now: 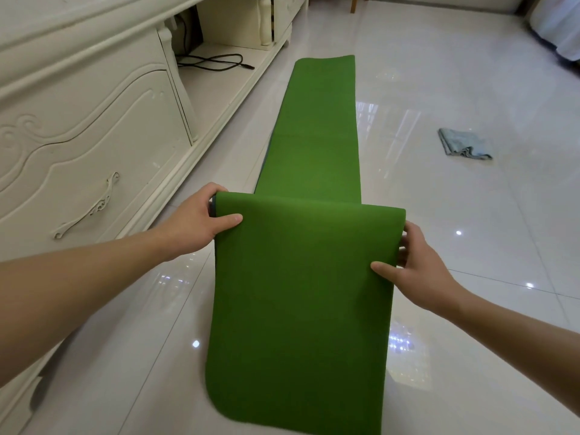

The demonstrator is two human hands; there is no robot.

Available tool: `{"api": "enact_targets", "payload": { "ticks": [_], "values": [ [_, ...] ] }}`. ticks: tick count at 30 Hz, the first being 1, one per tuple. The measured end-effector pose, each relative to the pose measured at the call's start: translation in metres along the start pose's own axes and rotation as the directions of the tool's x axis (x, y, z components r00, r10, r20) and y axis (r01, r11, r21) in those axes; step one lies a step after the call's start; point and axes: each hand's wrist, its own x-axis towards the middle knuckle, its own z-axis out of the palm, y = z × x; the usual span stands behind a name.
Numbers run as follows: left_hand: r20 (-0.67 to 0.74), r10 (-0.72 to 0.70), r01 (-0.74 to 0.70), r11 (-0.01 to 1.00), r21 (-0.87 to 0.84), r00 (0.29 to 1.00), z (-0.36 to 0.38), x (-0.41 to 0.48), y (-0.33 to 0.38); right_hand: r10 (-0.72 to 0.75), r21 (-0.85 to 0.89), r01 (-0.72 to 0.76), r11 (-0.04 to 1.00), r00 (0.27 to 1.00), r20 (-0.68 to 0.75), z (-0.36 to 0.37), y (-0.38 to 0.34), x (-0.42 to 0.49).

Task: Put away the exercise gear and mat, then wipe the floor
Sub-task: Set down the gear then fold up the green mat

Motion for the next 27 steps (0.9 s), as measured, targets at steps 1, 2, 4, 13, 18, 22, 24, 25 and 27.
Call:
{"api": "enact_targets", "payload": {
  "ticks": [1, 2, 4, 13, 18, 22, 24, 25, 27],
  "values": [
    [0.004, -0.006, 0.006, 1.000, -0.025, 1.000, 0.002, 0.001, -0.002, 0.008, -0.009, -0.008, 1.000, 1.000, -0.011, 0.001, 0.001, 0.002],
    [0.005, -0.010, 0.010, 0.999, -0.040, 1.000, 0.003, 0.002, -0.004, 0.020, -0.012, -0.020, 1.000, 1.000, -0.019, 0.003, 0.003, 0.005],
    [-0.002, -0.025, 0.025, 0.998, -0.059, 1.000, 0.005, 0.003, -0.009, 0.034, -0.013, -0.035, 0.999, 0.999, -0.030, 0.007, 0.006, 0.010],
    [0.033, -0.110, 0.111, 0.993, -0.033, 0.993, 0.020, 0.003, -0.031, 0.029, -0.011, -0.031, 0.999, 0.992, -0.127, 0.010, 0.003, 0.043],
    [-0.004, -0.104, 0.104, 0.993, -0.053, 0.995, 0.026, 0.009, -0.038, 0.031, 0.026, -0.028, 0.999, 0.987, -0.155, 0.014, 0.002, 0.054],
    [-0.027, -0.117, 0.116, 0.993, -0.034, 0.993, 0.032, 0.011, -0.044, 0.037, 0.014, -0.035, 0.999, 0.982, -0.183, 0.017, 0.002, 0.058],
    [-0.035, -0.111, 0.110, 0.993, -0.029, 0.993, 0.034, 0.013, -0.047, 0.036, 0.001, -0.037, 0.999, 0.982, -0.183, 0.019, 0.003, 0.059],
    [-0.034, -0.108, 0.107, 0.994, -0.020, 0.994, 0.034, 0.015, -0.047, 0.031, -0.009, -0.034, 0.999, 0.983, -0.181, 0.020, 0.004, 0.059],
    [-0.034, -0.105, 0.105, 0.994, -0.006, 0.994, 0.033, 0.016, -0.047, 0.016, -0.030, -0.021, 0.999, 0.985, -0.170, 0.020, 0.005, 0.057]
  ]
}}
